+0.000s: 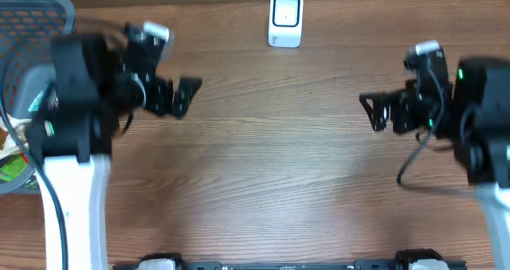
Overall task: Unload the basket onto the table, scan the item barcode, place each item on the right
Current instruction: 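Move the left gripper over the basket and reach into it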
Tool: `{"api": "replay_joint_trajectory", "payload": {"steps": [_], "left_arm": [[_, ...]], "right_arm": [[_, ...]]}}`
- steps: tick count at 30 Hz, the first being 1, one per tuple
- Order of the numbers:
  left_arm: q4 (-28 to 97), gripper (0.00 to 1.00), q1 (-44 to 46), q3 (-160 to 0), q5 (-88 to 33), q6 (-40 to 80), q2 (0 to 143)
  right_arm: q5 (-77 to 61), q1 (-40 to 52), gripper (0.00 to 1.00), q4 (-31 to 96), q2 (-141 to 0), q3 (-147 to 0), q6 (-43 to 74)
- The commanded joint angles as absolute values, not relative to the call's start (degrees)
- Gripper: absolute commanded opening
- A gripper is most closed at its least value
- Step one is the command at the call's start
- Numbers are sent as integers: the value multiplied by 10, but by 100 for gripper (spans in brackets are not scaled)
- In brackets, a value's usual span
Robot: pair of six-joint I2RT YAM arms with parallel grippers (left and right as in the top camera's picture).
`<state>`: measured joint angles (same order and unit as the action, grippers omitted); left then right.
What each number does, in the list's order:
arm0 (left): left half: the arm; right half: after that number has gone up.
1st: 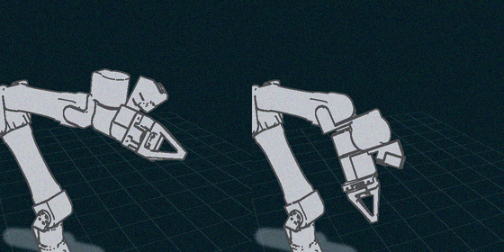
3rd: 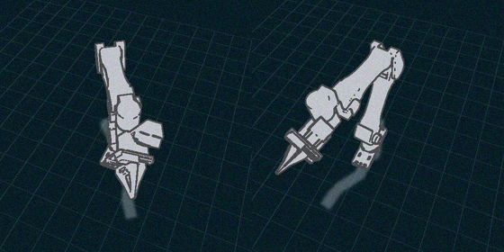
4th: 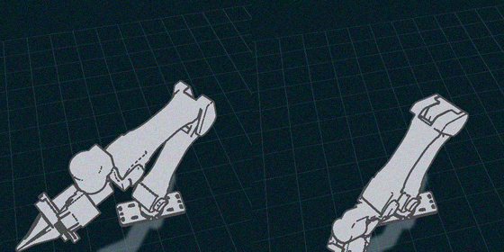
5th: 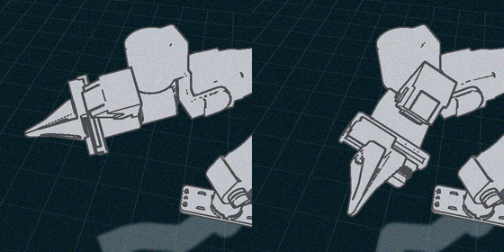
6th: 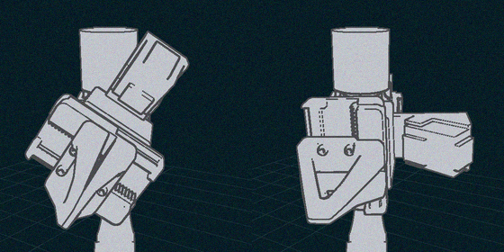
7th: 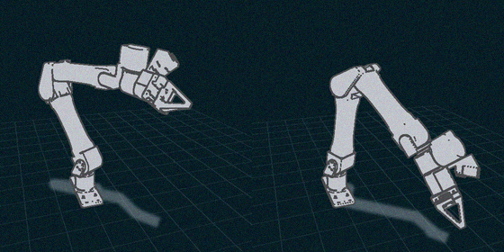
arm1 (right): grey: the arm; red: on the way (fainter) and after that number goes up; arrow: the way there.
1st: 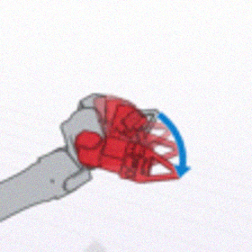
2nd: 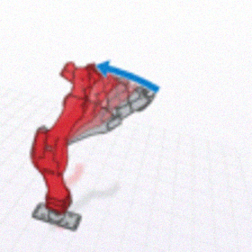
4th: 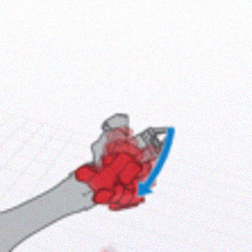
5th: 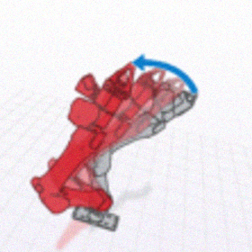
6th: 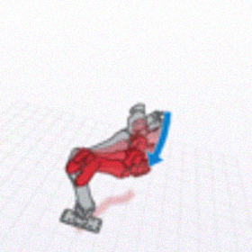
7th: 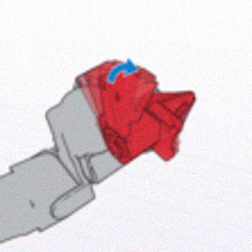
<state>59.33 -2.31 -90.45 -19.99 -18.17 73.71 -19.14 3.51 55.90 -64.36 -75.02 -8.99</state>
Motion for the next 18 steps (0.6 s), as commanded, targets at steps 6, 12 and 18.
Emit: {"api": "replay_joint_trajectory", "payload": {"steps": [6,12,18], "left_arm": [[662,99,-26,-1138,-372,-173,883],[579,100,-38,-1155,-277,-62,884],[563,100,-142,-1194,-16,128,884]], "right_arm": [[-332,37,100,656,-789,-918,-73],[-336,37,100,649,-793,-918,-73],[-338,37,100,658,-793,-918,-73]]}}
